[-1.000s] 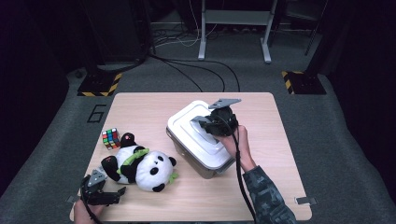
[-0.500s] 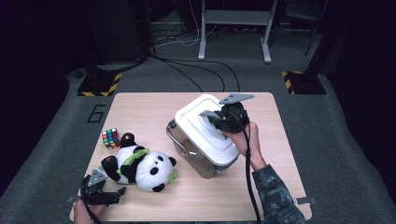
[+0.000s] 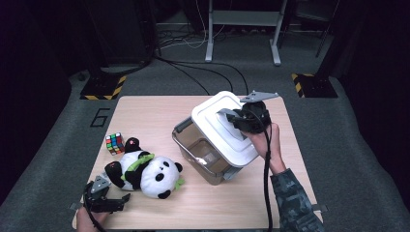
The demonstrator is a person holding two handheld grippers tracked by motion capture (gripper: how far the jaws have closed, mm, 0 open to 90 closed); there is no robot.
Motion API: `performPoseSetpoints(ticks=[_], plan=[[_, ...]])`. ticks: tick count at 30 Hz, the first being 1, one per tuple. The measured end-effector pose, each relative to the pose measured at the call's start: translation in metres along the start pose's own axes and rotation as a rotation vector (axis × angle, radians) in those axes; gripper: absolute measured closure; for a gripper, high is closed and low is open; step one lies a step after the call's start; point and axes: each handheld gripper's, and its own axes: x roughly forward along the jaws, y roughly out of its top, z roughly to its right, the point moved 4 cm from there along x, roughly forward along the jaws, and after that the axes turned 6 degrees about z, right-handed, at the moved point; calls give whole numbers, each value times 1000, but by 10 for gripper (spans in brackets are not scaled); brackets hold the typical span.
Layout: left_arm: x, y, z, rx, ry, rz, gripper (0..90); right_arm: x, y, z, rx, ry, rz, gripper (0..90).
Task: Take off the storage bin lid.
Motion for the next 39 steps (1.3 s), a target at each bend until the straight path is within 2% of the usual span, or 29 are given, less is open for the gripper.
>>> performPoseSetpoints(ticks=[25,39], plan=[[0,0,0,0,-1,-2,2,-26,-10,66,102,-150,25,664],[0,0,0,0,0,-1,2,-30,-29,100,171,-233,16,664]])
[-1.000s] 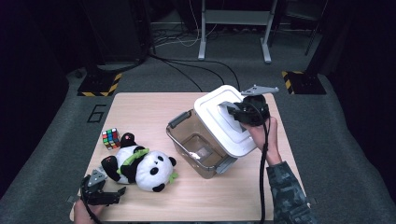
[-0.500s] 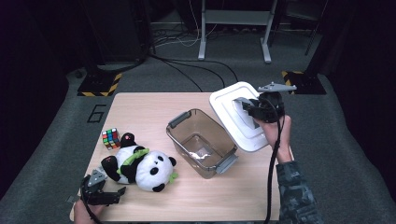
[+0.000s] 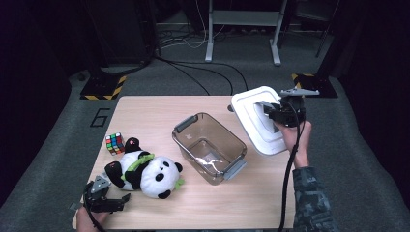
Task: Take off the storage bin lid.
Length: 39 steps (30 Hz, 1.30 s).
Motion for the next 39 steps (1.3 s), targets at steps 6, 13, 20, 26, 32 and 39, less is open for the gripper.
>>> performPoseSetpoints(ticks=[6,13,20,26,32,39], plan=[[0,0,0,-1,0,1,2,5,-8,14,32,-30,-10,664],[0,0,0,0,0,1,2,12,-18,25,55,-61,-28,664],[0,0,0,0,0,1,2,20,-27,35,78,-83,-46,664],[0,0,0,-1,0,1,2,26,-37,42,90,-114,-64,664],[0,0,0,0,-1,-2,2,33,-46,48,103,-130,-84,663],[0,0,0,0,0,-2,2,40,-57,55,116,-149,-108,663]])
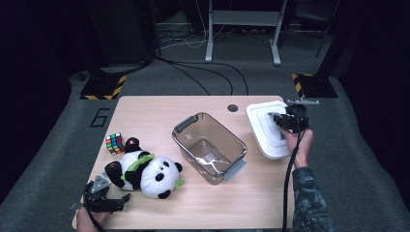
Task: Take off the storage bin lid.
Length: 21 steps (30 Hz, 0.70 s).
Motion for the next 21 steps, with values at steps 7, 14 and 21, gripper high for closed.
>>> performPoseSetpoints(ticks=[7,14,21], plan=[[0,0,0,0,-1,-2,2,10,-9,4,22,-17,-19,663],[0,0,0,1,-1,-1,2,19,-18,8,51,-41,-24,663],[0,0,0,0,0,2,2,26,-23,10,67,-51,-30,663]])
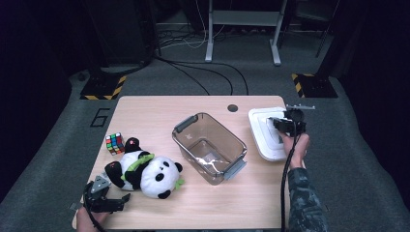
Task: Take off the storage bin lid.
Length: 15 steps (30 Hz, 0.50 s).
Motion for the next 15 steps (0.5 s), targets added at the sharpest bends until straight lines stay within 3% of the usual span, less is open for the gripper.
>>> performPoseSetpoints(ticks=[15], plan=[[0,0,0,1,0,-3,2,14,-11,2,27,-23,-4,663]])
